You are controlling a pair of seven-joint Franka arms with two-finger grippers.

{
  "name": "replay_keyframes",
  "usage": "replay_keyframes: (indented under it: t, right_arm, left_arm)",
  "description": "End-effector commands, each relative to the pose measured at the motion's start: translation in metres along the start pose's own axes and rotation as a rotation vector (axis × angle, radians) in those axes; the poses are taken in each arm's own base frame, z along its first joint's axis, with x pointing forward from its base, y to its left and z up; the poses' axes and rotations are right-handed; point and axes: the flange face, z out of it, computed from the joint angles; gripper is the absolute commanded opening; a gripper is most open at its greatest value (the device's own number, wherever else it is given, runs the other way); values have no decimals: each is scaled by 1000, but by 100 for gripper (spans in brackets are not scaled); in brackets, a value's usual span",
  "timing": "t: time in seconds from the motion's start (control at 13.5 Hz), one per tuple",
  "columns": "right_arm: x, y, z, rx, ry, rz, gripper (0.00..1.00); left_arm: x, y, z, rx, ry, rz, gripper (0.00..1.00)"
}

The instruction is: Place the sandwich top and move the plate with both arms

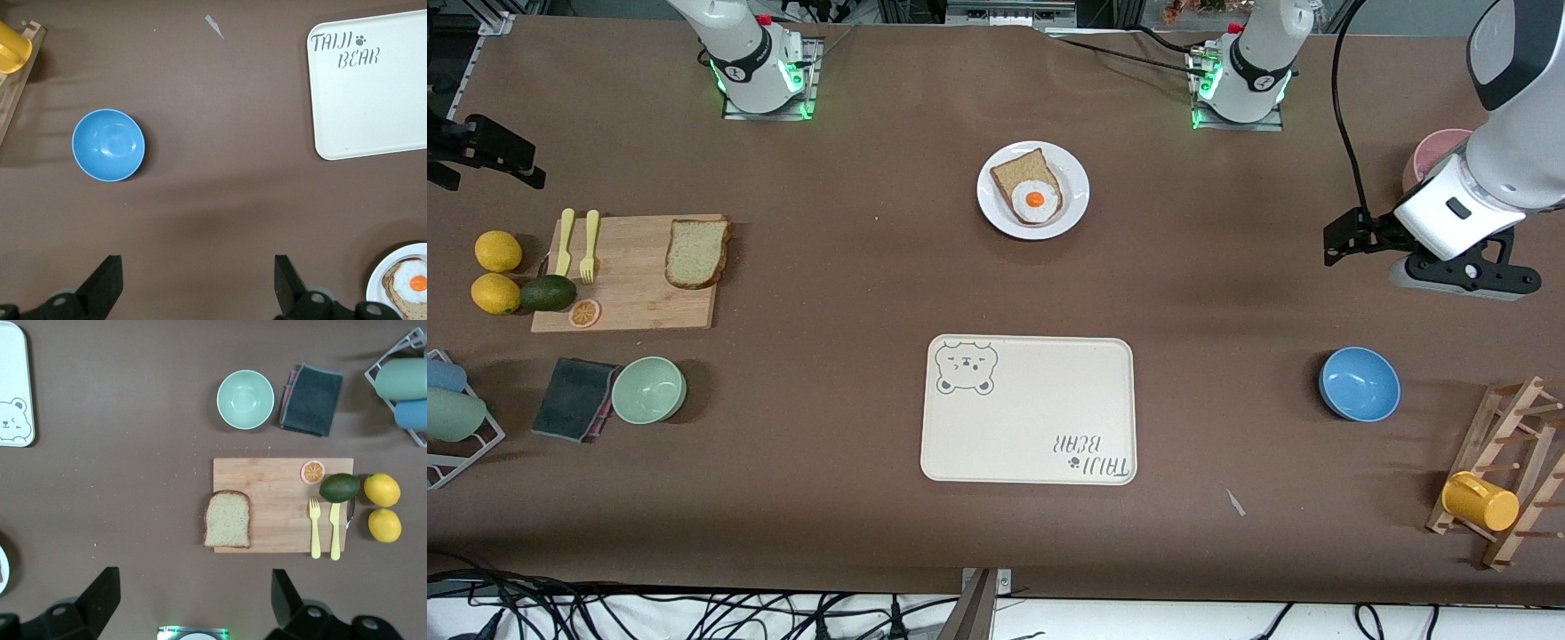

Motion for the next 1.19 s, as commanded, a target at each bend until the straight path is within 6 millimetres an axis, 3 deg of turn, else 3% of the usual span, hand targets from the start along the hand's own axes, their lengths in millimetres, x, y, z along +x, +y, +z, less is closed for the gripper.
replay_keyframes:
  t: [0.0, 0.3, 1.11]
  right_arm:
    - [0, -1, -5, -1, -8, 22, 100]
    - [0, -10, -6, -8, -7, 6, 100]
    - [1, -11, 6, -1, -40, 5, 100]
  left_arm:
    - [3, 2, -6, -27, 4, 17, 100]
    - [3, 1, -6, -27, 4, 16, 100]
    - [3, 1, -6, -27, 4, 17, 100]
